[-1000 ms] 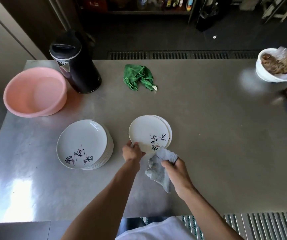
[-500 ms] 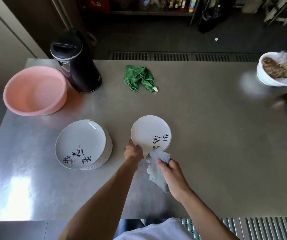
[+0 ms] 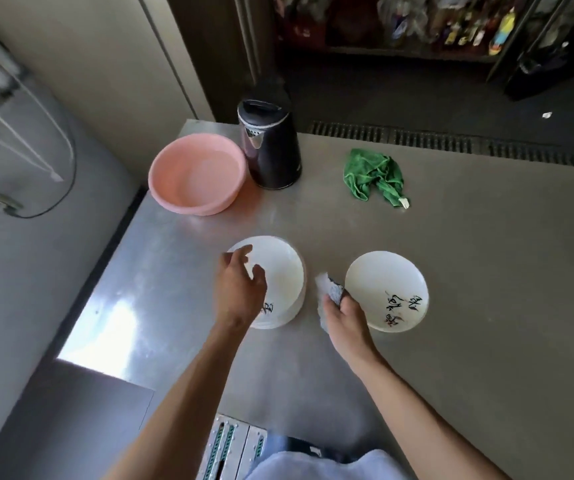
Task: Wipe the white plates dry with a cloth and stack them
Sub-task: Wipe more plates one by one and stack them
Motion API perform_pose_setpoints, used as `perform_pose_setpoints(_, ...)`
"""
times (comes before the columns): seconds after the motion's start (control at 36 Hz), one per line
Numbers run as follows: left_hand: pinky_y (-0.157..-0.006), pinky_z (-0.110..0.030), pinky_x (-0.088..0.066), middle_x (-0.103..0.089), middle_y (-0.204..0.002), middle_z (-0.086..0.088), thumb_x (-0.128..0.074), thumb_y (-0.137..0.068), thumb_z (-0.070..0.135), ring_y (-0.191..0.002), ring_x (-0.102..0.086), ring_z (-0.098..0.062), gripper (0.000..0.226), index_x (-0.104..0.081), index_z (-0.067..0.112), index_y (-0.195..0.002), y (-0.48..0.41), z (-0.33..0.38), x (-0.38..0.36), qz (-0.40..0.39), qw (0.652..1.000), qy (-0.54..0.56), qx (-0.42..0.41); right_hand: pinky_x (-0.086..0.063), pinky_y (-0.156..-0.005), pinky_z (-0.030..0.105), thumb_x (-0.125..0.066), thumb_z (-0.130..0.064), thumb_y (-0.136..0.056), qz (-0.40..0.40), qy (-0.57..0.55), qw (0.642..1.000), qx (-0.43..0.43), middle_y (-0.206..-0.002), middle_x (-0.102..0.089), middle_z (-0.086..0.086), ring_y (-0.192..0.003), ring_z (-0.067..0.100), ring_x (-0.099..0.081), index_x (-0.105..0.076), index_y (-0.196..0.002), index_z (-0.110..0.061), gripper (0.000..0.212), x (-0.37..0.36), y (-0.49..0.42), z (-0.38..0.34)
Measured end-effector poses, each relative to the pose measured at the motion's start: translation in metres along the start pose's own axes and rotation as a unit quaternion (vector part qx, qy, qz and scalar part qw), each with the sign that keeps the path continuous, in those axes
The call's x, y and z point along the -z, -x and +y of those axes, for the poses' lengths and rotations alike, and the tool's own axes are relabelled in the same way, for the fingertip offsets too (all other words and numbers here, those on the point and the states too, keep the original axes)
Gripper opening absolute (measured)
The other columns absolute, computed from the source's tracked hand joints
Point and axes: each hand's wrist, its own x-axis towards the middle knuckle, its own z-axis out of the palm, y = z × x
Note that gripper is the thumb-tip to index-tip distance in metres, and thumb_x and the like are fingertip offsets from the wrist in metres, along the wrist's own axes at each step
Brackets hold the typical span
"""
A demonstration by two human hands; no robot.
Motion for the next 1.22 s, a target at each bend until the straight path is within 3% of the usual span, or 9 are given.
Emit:
perform_pose_setpoints(0.08,-0.106,-0.041,-0.041,-0.046,-0.141,-0.016,-0.06,-0.093,0.016,-0.134,-0.041,-0.033,0.055,-0.051,0.015,-0.147,-0.002,-0.034,0.023,0.013,0.996,-0.042,0.074,-0.038,-0.064,0.028,-0.044,-0.026,-0.104,-0.006,-0.011,1.0,0.0,-0.065,-0.049,-0.015,-0.065,0.007,-0.046,-0.053,-0.087,-0.022,0.02,-0.022,-0.01,-0.01)
perform_pose_setpoints(0.17,-0.112,-0.043,-0.041,-0.048,-0.141,-0.019,-0.057,-0.095,0.016,-0.133,-0.046,-0.037,0.057,-0.047,0.011,-0.151,-0.001,-0.055,0.032,-0.038,0.991,-0.031,0.126,-0.042,-0.07,0.028,-0.044,-0.029,-0.103,-0.009,-0.02,1.0,-0.006,-0.074,-0.055,-0.015,-0.07,0.004,-0.05,-0.055,-0.093,-0.023,0.016,-0.039,-0.014,-0.016)
perform_pose_setpoints(0.47,-0.087,-0.035,-0.055,-0.063,-0.119,-0.008,-0.06,-0.086,0.004,-0.085,-0.067,-0.021,0.039,-0.067,0.011,-0.125,0.001,-0.07,0.031,-0.034,0.976,0.141,0.163,-0.037,-0.065,0.029,-0.046,-0.026,-0.102,0.003,-0.01,1.0,-0.012,-0.066,-0.044,-0.014,-0.063,0.007,-0.044,-0.054,-0.089,-0.021,0.016,-0.05,-0.015,-0.017)
perform_pose_setpoints(0.64,-0.078,-0.041,-0.059,-0.069,-0.108,-0.009,-0.052,-0.09,-0.001,-0.099,-0.069,-0.028,0.025,-0.057,0.011,-0.111,0.002,-0.067,0.033,-0.047,0.958,0.231,0.163,-0.039,-0.053,0.007,-0.048,-0.03,-0.103,0.044,-0.064,0.997,-0.03,-0.072,-0.056,-0.017,-0.063,-0.003,-0.053,-0.058,-0.091,-0.024,0.016,-0.05,-0.016,-0.013)
perform_pose_setpoints(0.72,-0.081,-0.058,-0.061,-0.063,-0.119,-0.018,-0.042,-0.097,-0.005,-0.106,-0.067,-0.038,0.027,-0.041,0.011,-0.118,0.005,-0.06,0.036,-0.124,0.929,0.309,0.16,-0.043,-0.064,0.008,-0.048,-0.027,-0.102,0.069,-0.106,0.991,-0.042,-0.088,-0.068,-0.015,-0.076,-0.01,-0.06,-0.064,-0.101,-0.022,0.016,-0.047,-0.015,-0.016)
perform_pose_setpoints(0.83,-0.072,-0.047,-0.064,-0.061,-0.121,-0.018,-0.041,-0.1,-0.007,-0.101,-0.068,-0.032,0.03,-0.039,0.019,-0.113,0.014,-0.04,0.032,-0.193,0.899,0.366,0.144,-0.045,-0.082,0.027,-0.046,-0.026,-0.104,0.129,-0.118,0.983,-0.047,-0.099,-0.069,-0.009,-0.099,0.012,-0.064,-0.064,-0.106,-0.02,0.019,-0.026,-0.013,-0.018)
perform_pose_setpoints(0.94,-0.08,-0.048,-0.063,-0.062,-0.13,-0.02,-0.04,-0.1,-0.009,-0.113,-0.067,-0.034,0.053,-0.038,0.023,-0.143,0.035,-0.011,0.009,-0.258,0.883,0.373,0.123,-0.044,-0.085,0.025,-0.043,-0.025,-0.105,0.164,-0.086,0.983,0.01,-0.102,-0.067,-0.008,-0.101,0.015,-0.059,-0.063,-0.107,-0.025,0.02,0.008,0.005,-0.013)
perform_pose_setpoints(1.06,-0.078,-0.047,-0.063,-0.062,-0.13,-0.022,-0.036,-0.1,-0.012,-0.115,-0.067,-0.036,0.059,-0.041,0.023,-0.147,0.064,0.011,-0.016,-0.321,0.865,0.371,0.101,-0.035,-0.113,0.03,-0.041,-0.018,-0.105,0.176,-0.002,0.981,0.084,-0.143,-0.053,-0.01,-0.135,0.01,-0.044,-0.053,-0.14,-0.029,0.038,0.042,0.026,0.008)
perform_pose_setpoints(1.22,-0.072,-0.034,-0.063,-0.064,-0.123,-0.009,-0.036,-0.101,-0.009,-0.1,-0.071,-0.015,0.058,-0.039,0.03,-0.144,0.111,0.02,-0.052,-0.435,0.843,0.298,0.106,-0.033,-0.113,0.034,-0.047,-0.009,-0.095,0.178,0.133,0.962,0.158,-0.149,-0.041,-0.023,-0.134,0.02,-0.042,-0.044,-0.146,-0.034,0.057,0.07,0.062,0.065)
